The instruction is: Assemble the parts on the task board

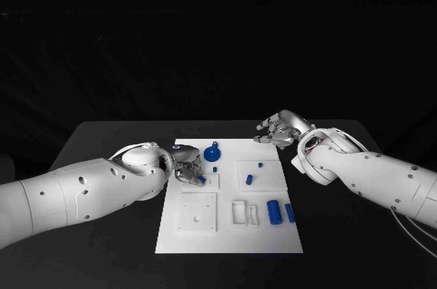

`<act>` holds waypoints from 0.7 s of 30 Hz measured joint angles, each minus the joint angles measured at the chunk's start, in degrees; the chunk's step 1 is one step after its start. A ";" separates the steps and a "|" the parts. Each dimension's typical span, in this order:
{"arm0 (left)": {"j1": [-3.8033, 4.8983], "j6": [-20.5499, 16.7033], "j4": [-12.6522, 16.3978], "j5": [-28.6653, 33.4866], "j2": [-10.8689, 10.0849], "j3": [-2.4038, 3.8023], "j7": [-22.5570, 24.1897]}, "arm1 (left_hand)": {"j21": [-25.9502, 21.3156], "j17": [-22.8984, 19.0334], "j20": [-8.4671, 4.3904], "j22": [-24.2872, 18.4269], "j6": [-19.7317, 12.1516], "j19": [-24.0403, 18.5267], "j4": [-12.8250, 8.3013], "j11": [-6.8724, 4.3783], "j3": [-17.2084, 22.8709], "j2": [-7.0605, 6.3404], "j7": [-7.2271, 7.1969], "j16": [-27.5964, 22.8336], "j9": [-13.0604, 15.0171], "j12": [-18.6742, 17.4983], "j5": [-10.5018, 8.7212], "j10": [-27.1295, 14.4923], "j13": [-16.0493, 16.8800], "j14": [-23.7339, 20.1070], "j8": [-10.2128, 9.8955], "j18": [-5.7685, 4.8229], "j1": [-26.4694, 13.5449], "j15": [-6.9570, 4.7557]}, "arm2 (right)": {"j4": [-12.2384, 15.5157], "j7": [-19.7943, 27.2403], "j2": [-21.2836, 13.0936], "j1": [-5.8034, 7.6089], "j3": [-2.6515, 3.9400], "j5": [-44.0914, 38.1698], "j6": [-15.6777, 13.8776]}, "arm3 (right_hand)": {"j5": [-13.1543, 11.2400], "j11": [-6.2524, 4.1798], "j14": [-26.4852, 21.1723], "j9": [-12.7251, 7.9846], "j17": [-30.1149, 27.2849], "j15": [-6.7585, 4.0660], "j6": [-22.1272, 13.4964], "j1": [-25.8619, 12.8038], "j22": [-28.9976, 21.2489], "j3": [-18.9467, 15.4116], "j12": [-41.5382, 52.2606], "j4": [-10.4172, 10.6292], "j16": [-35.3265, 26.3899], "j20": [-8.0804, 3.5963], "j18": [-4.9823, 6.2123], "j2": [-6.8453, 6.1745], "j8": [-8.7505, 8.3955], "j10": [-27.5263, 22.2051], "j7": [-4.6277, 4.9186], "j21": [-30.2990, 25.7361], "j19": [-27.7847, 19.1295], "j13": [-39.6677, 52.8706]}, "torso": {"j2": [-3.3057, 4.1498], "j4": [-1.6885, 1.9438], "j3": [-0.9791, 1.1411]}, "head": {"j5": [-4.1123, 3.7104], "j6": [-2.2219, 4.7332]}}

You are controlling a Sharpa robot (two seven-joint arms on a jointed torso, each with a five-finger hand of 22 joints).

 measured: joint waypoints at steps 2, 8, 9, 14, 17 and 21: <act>0.00 0.02 0.00 0.00 0.00 0.00 0.01 | 0.00 0.00 0.00 -0.11 0.00 0.00 0.12 0.00 -0.12 -0.16 0.00 0.00 -0.01 0.00 0.00 0.00 0.03 0.00 0.00 0.00 -0.30 0.00 | -0.02 0.00 0.02 -0.01 0.00 0.00 0.00 | 0.00 0.00 0.00 0.00 0.00 0.00 0.00 0.00 0.00 0.00 0.00 0.00 0.00 0.00 0.00 0.00 0.00 0.00 0.00 0.00 0.00 0.00 | 0.00 0.01 0.00 | 0.00 -0.03; 0.00 0.08 0.03 0.00 -0.01 0.02 0.01 | 0.00 0.00 0.00 -0.51 0.00 0.00 0.82 0.00 0.29 -0.39 0.00 -0.01 -0.01 0.38 0.00 0.00 0.26 0.00 0.00 0.00 -1.23 0.00 | -0.05 0.00 0.05 -0.01 0.00 0.01 0.01 | 0.00 0.00 0.00 0.00 0.00 0.00 0.00 0.00 0.00 0.00 0.00 0.00 0.00 0.00 0.00 0.00 0.00 0.00 0.00 0.00 0.00 0.00 | 0.00 0.01 0.01 | 0.00 -0.05; 0.00 0.09 0.03 0.00 -0.02 0.02 0.01 | 0.00 0.00 0.00 -0.54 0.00 0.00 0.82 0.00 0.29 -0.39 0.00 -0.01 -0.01 0.38 0.00 0.00 0.27 0.00 0.00 0.00 -1.23 0.00 | -0.06 0.00 0.05 -0.01 0.00 0.01 0.01 | 0.00 0.00 0.00 0.00 0.00 0.00 0.00 0.00 0.00 0.00 0.00 0.00 0.00 0.00 0.00 0.00 0.00 0.00 0.00 0.00 0.00 0.00 | 0.00 0.01 0.00 | 0.03 -0.05; 0.00 0.21 0.05 0.01 -0.09 0.05 0.01 | 0.00 -0.01 0.00 -0.59 0.73 0.00 0.66 0.00 1.48 0.92 -0.74 -0.01 -0.06 0.38 1.33 0.00 0.27 0.00 0.00 0.00 -0.43 0.00 | -0.09 0.00 0.06 -0.02 0.00 0.02 0.02 | 0.00 0.00 0.00 0.00 0.00 0.00 0.01 0.00 0.00 0.00 0.00 0.00 0.00 0.00 0.00 0.00 0.00 0.00 0.00 0.00 0.00 0.00 | 0.00 -0.01 -0.02 | 0.04 -0.07; 0.01 0.33 0.06 0.01 -0.18 0.06 0.01 | 0.00 -0.01 0.00 -0.59 1.58 0.00 0.36 0.00 2.18 1.85 -0.94 0.21 -0.04 0.38 1.73 0.00 0.27 0.00 -0.01 0.00 0.51 0.00 | -0.10 0.00 0.06 -0.02 0.00 0.02 0.03 | 0.00 0.00 0.00 0.00 0.00 0.00 0.01 0.00 0.00 0.00 0.00 0.00 0.00 0.00 0.00 0.00 0.00 0.00 -0.01 0.00 0.00 0.00 | 0.00 -0.03 -0.03 | 0.04 -0.08; 0.04 0.56 0.13 0.01 -0.30 0.10 0.00 | 0.00 -0.01 0.00 -0.54 2.30 0.00 -0.30 0.00 2.83 2.83 -1.10 0.21 0.01 0.38 3.68 0.00 0.26 0.00 -0.04 0.00 1.48 0.00 | -0.12 0.00 0.06 -0.02 0.00 0.03 0.04 | 0.23 0.00 0.00 0.00 0.00 0.00 0.01 0.00 0.00 0.00 0.00 0.00 0.00 0.00 0.01 0.00 0.00 0.00 -0.01 0.00 0.00 0.00 | 0.00 -0.03 -0.03 | -0.01 -0.15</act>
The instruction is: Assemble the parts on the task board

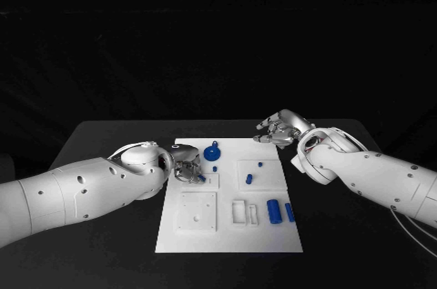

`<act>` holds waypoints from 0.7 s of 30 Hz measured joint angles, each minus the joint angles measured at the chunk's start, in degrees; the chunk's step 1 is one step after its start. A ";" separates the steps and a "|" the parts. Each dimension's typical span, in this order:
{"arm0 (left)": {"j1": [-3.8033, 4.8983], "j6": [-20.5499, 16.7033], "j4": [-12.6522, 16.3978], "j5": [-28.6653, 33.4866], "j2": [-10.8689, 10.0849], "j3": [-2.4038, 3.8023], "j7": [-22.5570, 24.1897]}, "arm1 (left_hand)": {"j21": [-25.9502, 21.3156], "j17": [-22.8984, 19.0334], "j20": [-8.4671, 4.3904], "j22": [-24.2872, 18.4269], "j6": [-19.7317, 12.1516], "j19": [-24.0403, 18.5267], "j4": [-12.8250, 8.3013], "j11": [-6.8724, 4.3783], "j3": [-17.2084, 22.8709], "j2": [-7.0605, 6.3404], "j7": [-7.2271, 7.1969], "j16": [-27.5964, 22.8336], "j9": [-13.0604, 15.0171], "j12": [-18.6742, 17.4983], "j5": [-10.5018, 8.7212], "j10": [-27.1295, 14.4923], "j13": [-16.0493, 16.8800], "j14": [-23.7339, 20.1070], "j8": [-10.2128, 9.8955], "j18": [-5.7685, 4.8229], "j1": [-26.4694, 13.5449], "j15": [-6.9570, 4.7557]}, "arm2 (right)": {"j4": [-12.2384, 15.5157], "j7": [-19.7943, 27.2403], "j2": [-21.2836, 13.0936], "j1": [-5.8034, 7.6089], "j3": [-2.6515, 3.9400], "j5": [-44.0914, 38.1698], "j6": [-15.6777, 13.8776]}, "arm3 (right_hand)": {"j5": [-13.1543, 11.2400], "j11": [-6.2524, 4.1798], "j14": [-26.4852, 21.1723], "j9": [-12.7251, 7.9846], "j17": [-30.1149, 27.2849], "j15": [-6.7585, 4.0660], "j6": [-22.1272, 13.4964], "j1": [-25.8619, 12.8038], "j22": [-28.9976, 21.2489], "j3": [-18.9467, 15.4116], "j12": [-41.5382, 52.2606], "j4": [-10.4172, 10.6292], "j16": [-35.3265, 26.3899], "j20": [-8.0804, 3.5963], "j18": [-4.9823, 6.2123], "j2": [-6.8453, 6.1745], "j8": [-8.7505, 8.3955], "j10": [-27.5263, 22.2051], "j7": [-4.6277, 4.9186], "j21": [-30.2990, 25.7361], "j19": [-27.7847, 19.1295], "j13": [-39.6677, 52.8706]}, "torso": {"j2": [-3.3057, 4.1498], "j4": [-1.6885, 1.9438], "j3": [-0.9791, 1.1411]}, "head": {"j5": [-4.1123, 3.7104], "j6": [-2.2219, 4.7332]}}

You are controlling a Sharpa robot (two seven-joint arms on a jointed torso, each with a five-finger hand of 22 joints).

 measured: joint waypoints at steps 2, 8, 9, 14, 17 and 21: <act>0.01 0.14 0.10 0.01 -0.05 0.02 0.00 | 0.00 0.00 0.00 0.11 0.00 0.00 -0.15 0.00 0.15 0.15 0.00 0.00 0.06 0.00 1.46 0.00 -0.07 0.00 0.00 0.00 0.15 0.00 | -0.01 0.00 0.00 0.00 0.00 0.00 0.00 | 0.00 0.00 0.00 0.00 0.00 0.00 0.00 0.00 0.00 0.00 0.00 0.00 0.00 0.00 -0.01 0.00 0.00 0.00 0.00 0.00 0.00 0.00 | 0.00 0.00 -0.01 | -0.03 -0.01; 0.04 0.45 0.21 0.08 -0.18 0.07 0.09 | 0.00 0.00 0.00 0.42 -0.02 0.00 -0.27 0.00 0.27 -1.02 0.02 0.00 -0.01 0.00 3.23 0.00 -0.28 0.00 -0.14 0.00 0.04 0.00 | -0.01 0.00 -0.01 -0.01 0.00 0.01 0.01 | 0.00 0.00 0.00 0.00 0.00 0.00 0.00 0.00 0.00 0.00 0.00 0.00 0.00 0.00 -0.01 0.00 0.00 0.00 0.00 0.00 0.00 0.00 | 0.00 0.01 -0.01 | -0.04 -0.06; 0.04 0.52 0.21 0.10 -0.21 0.07 0.10 | 0.00 0.00 0.00 0.47 0.00 0.00 -0.27 0.00 0.27 -1.18 0.01 0.00 0.03 0.00 3.25 0.00 -0.29 0.00 -0.13 0.00 -0.11 0.00 | -0.01 0.00 -0.01 -0.01 0.00 0.01 0.01 | 0.00 0.00 0.00 0.00 0.00 0.00 0.00 0.00 0.00 0.00 0.00 0.00 0.00 0.00 -0.01 0.00 0.00 0.00 0.00 0.00 0.00 0.00 | -0.01 0.01 -0.01 | -0.04 -0.09; 0.05 0.68 0.23 0.25 -0.28 0.07 0.19 | 0.00 -0.01 0.00 0.47 -0.01 0.00 0.63 0.00 0.47 -1.76 0.00 0.23 -0.01 0.00 4.20 0.00 -0.34 0.00 -0.15 0.00 -0.69 0.00 | -0.02 0.00 -0.01 -0.02 0.00 0.01 0.01 | 0.00 0.00 0.00 0.00 0.00 0.00 0.01 0.00 0.00 0.00 0.00 0.00 0.00 0.00 -0.01 0.00 0.00 0.00 -0.01 0.00 0.00 0.00 | -0.02 0.03 -0.01 | -0.02 -0.13; 0.06 0.75 0.23 0.48 -0.32 0.08 0.27 | 0.00 0.02 0.00 0.53 -0.01 0.00 1.14 0.00 0.98 -1.39 0.00 0.23 -0.04 0.00 4.79 0.00 -0.34 0.00 -0.19 0.00 -1.06 0.00 | -0.02 0.00 0.00 -0.02 0.00 0.01 0.00 | 0.00 0.00 0.00 0.00 0.00 0.00 0.01 0.00 0.00 0.00 0.00 0.00 0.00 0.00 0.00 0.00 0.00 0.00 -0.01 0.00 0.00 0.00 | -0.02 0.03 -0.01 | 0.00 -0.14; 0.05 0.79 0.23 0.97 -0.40 0.07 0.48 | 0.00 0.18 0.00 0.68 0.18 0.00 1.91 -0.04 1.97 0.08 -0.19 0.67 0.17 0.00 5.70 0.46 -0.31 0.00 -0.19 0.00 -1.26 0.00 | -0.03 0.00 0.01 -0.02 0.00 0.01 0.00 | 0.00 0.00 0.00 0.00 0.00 0.00 0.01 0.00 0.00 0.00 0.00 0.00 0.00 0.00 -0.01 0.00 0.00 0.00 -0.01 0.00 0.00 0.00 | -0.02 0.03 -0.01 | 0.05 -0.10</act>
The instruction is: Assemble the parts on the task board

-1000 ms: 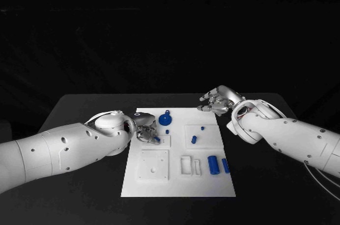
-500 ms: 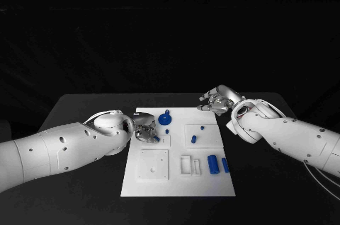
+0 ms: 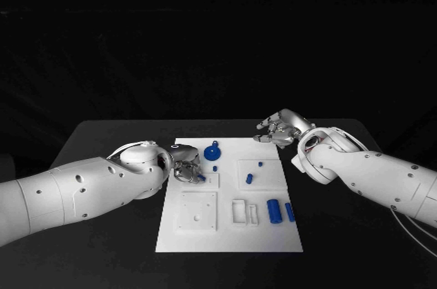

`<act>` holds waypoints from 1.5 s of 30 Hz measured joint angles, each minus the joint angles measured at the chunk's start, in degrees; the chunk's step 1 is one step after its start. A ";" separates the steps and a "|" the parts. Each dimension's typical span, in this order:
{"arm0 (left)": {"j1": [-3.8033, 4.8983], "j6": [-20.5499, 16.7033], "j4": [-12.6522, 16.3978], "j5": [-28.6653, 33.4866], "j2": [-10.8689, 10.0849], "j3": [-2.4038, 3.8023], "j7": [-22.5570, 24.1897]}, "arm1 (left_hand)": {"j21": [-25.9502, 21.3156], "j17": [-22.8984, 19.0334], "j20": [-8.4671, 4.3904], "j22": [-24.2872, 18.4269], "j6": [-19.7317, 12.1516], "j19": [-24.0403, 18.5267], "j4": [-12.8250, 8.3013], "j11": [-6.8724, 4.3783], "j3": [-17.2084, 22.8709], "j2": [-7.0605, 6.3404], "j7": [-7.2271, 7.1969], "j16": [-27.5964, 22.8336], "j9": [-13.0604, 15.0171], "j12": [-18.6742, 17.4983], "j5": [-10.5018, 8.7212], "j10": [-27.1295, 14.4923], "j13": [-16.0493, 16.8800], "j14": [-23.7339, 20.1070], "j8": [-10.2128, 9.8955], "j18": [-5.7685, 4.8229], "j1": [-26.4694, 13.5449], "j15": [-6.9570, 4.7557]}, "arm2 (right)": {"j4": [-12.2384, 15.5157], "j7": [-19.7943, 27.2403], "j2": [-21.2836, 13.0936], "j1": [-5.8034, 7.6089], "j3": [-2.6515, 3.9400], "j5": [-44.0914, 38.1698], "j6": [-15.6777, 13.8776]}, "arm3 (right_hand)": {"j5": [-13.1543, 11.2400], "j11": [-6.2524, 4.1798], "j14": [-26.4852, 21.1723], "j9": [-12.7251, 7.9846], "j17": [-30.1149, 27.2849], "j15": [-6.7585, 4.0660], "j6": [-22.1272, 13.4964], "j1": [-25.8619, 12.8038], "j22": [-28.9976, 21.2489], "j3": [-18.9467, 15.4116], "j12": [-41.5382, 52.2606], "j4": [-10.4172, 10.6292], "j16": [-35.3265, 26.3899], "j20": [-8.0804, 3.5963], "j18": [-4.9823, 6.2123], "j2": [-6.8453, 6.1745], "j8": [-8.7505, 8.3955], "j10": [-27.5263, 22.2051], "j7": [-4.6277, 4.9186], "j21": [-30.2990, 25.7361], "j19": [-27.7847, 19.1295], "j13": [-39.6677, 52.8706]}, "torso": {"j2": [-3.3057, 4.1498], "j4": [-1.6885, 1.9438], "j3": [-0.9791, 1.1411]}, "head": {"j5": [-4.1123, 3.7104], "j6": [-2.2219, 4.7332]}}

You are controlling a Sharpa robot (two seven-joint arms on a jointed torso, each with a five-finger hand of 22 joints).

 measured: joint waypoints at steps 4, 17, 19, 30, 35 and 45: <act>-0.03 -0.03 0.05 0.85 -0.17 -0.02 0.38 | 0.00 0.44 -0.31 0.77 1.10 0.31 -0.74 -0.07 1.28 0.87 -0.06 1.08 -0.01 0.00 1.28 0.07 0.04 0.00 -0.31 0.00 0.33 0.00 | -0.03 0.00 0.00 0.00 0.00 0.00 0.00 | 0.00 0.00 0.00 0.00 0.00 0.00 0.00 0.00 0.00 0.00 0.00 0.00 0.00 0.00 0.00 0.00 0.00 0.00 0.00 0.00 0.00 0.00 | 0.00 -0.01 0.02 | 0.01 0.08; -0.23 -0.18 0.40 9.73 -1.34 -0.22 1.14 | 1.78 1.51 -1.03 2.42 1.85 1.03 -2.88 -0.27 3.73 2.23 0.64 5.09 1.29 0.97 2.16 0.28 1.13 -0.08 -0.11 0.00 -0.14 -0.74 | -0.23 0.02 0.05 -0.02 0.00 0.01 -0.01 | 0.31 0.00 0.00 0.00 0.00 0.00 0.01 0.00 0.00 0.00 0.00 0.00 0.00 0.00 0.00 0.00 0.00 0.00 -0.01 0.00 0.00 0.00 | -0.01 -0.02 0.04 | -0.13 0.32; -0.17 -0.10 0.46 11.32 -1.48 -0.21 1.12 | 2.11 1.55 -1.03 2.42 1.95 1.03 -2.89 -0.27 3.73 2.29 0.73 5.40 1.30 1.06 2.16 0.28 1.23 -0.08 -0.11 0.00 -0.20 -0.74 | -0.26 0.02 0.05 -0.02 0.00 0.01 -0.01 | 0.38 0.00 0.00 0.00 0.00 0.00 0.01 0.00 0.00 0.00 0.00 0.00 0.00 0.00 0.00 0.00 0.00 0.00 0.00 0.00 0.00 0.00 | -0.02 -0.02 0.07 | -0.14 0.33; 2.50 2.63 0.67 22.27 -1.80 0.08 -1.11 | 3.35 1.54 -1.02 2.41 1.95 1.03 -2.89 -0.46 3.73 2.58 0.74 6.20 1.69 1.60 2.14 0.47 1.45 -0.09 -0.22 -0.01 -0.49 -0.74 | -0.40 0.02 0.14 -0.02 0.00 0.03 0.00 | 0.38 0.00 0.00 0.00 0.00 0.00 0.01 0.00 0.00 0.00 0.00 0.00 0.00 0.00 0.00 0.00 0.00 0.00 -0.01 0.00 0.00 0.00 | -0.03 -0.03 0.11 | -0.02 0.46; 3.78 5.29 0.41 25.74 -1.43 0.11 -4.56 | 4.02 1.55 -1.05 2.41 1.95 1.05 -2.90 -0.71 3.72 3.13 0.74 6.71 1.80 2.31 1.97 0.26 1.75 0.38 -0.20 0.00 -1.04 -1.19 | -0.53 0.02 0.21 -0.02 0.00 0.03 0.01 | 0.38 0.00 0.00 0.00 0.00 0.00 0.01 0.00 0.00 0.00 0.00 0.00 0.00 0.00 0.00 0.00 0.00 0.00 -0.01 0.00 0.00 0.00 | -0.03 -0.02 0.12 | 0.04 0.51; 5.08 11.35 -1.85 31.20 0.71 0.02 -15.08 | 7.65 2.01 -2.25 2.40 2.37 2.68 -3.39 -2.07 3.23 4.05 1.16 8.57 3.06 8.15 2.40 0.33 3.72 3.52 -0.15 -0.01 -1.98 -2.26 | -0.86 -0.03 0.46 -0.02 0.00 0.06 0.07 | 0.38 0.00 0.00 0.00 0.00 0.00 0.01 0.00 0.00 0.00 0.00 0.00 0.00 0.00 0.00 0.00 0.00 0.00 -0.01 0.00 0.00 0.00 | -0.04 -0.02 0.04 | 0.28 0.36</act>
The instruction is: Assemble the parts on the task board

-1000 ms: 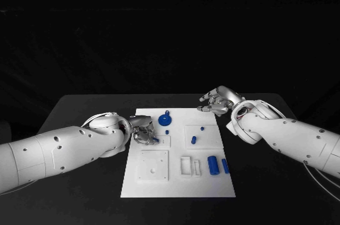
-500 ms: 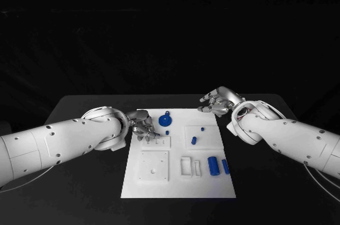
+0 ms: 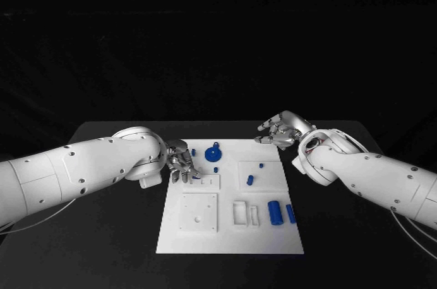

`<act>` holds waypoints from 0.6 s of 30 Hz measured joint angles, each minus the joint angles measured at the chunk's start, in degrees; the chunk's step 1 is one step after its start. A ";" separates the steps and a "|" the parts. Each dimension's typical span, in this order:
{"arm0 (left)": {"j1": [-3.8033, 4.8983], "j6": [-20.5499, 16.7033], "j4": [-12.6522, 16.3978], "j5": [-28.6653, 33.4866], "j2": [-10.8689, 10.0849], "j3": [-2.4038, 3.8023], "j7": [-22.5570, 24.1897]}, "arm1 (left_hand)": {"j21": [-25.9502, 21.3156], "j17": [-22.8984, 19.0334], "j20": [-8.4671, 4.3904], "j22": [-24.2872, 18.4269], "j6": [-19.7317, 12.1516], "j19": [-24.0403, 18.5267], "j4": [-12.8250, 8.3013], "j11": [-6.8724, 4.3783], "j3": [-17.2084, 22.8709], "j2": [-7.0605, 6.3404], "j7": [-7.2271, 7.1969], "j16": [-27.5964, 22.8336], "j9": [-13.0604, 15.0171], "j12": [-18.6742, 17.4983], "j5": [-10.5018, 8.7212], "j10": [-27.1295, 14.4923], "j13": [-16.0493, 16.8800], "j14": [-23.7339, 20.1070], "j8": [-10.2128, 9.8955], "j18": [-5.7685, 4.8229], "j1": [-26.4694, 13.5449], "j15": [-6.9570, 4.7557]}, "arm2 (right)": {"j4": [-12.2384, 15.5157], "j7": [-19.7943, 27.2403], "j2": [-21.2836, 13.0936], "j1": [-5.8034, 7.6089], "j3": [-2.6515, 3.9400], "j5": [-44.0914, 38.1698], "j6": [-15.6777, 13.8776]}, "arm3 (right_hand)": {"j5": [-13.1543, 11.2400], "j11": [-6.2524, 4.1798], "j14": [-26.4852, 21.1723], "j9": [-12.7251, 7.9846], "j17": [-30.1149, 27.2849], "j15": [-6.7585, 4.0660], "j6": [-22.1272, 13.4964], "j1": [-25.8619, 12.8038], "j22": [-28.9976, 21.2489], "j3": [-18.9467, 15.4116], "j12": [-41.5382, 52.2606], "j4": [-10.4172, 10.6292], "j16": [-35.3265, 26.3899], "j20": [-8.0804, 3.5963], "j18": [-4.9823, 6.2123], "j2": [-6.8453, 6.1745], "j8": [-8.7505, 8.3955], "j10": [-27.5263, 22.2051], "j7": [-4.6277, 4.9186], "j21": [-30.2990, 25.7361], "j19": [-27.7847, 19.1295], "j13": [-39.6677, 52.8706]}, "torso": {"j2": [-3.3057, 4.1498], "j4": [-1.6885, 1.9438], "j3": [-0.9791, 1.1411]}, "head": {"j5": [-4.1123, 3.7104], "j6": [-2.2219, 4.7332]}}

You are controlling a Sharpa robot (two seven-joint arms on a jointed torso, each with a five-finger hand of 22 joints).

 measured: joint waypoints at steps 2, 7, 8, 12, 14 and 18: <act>0.14 0.81 -0.59 1.03 0.59 -0.07 -1.77 | 1.21 0.16 0.00 0.00 0.00 0.00 -0.29 -0.06 -0.29 0.44 0.00 0.14 0.41 0.93 0.01 -0.05 0.13 0.39 0.01 0.00 -0.63 -0.04 | -0.10 -0.01 0.05 0.00 0.00 0.00 0.02 | 0.00 0.00 0.00 0.00 0.00 0.00 0.00 0.00 0.00 0.00 0.00 0.00 0.00 0.00 0.00 0.00 0.00 0.00 0.00 0.00 0.00 0.00 | -0.01 0.02 -0.01 | 0.03 -0.05; 0.43 2.09 -2.23 3.34 2.35 -0.19 -5.83 | 3.24 0.69 -0.13 0.00 0.00 -0.14 -0.78 -0.57 -0.78 0.43 0.00 0.96 0.98 2.86 0.90 0.03 0.71 1.12 0.06 0.00 -2.44 -0.53 | -0.30 -0.03 0.24 0.00 0.00 0.02 0.06 | 0.00 0.00 0.00 0.00 0.00 0.00 0.00 0.00 0.00 0.00 0.00 0.00 0.00 0.00 0.00 0.00 0.00 0.00 0.00 0.00 0.00 0.00 | -0.03 0.04 -0.07 | 0.18 -0.14; 0.47 2.14 -2.48 3.62 2.65 -0.20 -6.34 | 3.74 0.79 -0.33 0.00 0.00 -0.33 -0.99 -0.64 -0.99 0.48 0.00 1.06 1.20 3.19 1.38 -0.01 0.83 1.41 0.06 0.00 -2.96 -0.59 | -0.32 -0.03 0.27 0.00 0.00 0.02 0.07 | 0.00 0.00 0.00 0.00 0.00 0.00 0.00 0.00 0.00 0.00 0.00 0.00 0.00 0.00 0.00 0.00 0.00 0.00 0.00 0.00 0.00 0.00 | -0.03 0.04 -0.07 | 0.21 -0.15; 0.63 2.13 -3.54 4.60 3.98 -0.22 -8.21 | 5.58 1.20 -0.51 -0.01 0.02 -0.15 -2.59 -0.79 0.10 0.52 -0.02 1.83 1.40 5.01 1.98 -0.01 1.38 1.94 0.27 0.00 -4.20 -0.73 | -0.42 -0.04 0.38 0.00 0.00 0.03 0.11 | 0.00 0.00 0.00 0.00 0.00 0.00 0.01 0.00 0.00 0.00 0.00 0.00 0.00 0.00 0.00 0.00 0.00 0.00 -0.01 0.00 0.00 0.00 | -0.03 0.05 -0.08 | 0.35 -0.16; 0.70 2.05 -3.97 4.99 4.65 -0.23 -8.97 | 6.53 1.37 -0.75 -0.01 0.04 -0.15 -2.75 -1.02 -0.05 0.46 -0.05 2.08 1.62 5.84 2.19 0.02 1.64 2.53 0.28 0.00 -4.43 -0.91 | -0.47 -0.04 0.43 0.00 0.00 0.04 0.13 | 0.00 0.00 0.00 0.00 0.00 0.00 0.01 0.00 0.00 0.00 0.00 0.00 0.00 0.00 0.00 0.00 0.00 0.00 -0.01 0.00 0.00 0.00 | -0.03 0.05 -0.08 | 0.39 -0.17; 0.78 1.88 -4.49 5.28 5.83 -0.25 -10.04 | 8.05 1.73 -0.95 -0.01 0.31 -0.32 -2.93 -1.31 -0.18 0.52 -0.31 2.76 2.09 7.49 2.20 0.17 2.15 3.40 0.27 0.00 -4.95 -1.11 | -0.51 -0.05 0.56 0.00 0.00 0.05 0.17 | 0.00 0.00 0.00 0.00 0.00 0.00 0.01 0.00 0.00 0.02 0.00 -0.01 0.00 0.00 0.00 0.00 0.00 0.00 -0.01 0.00 0.00 0.00 | -0.03 0.02 -0.04 | 0.54 -0.18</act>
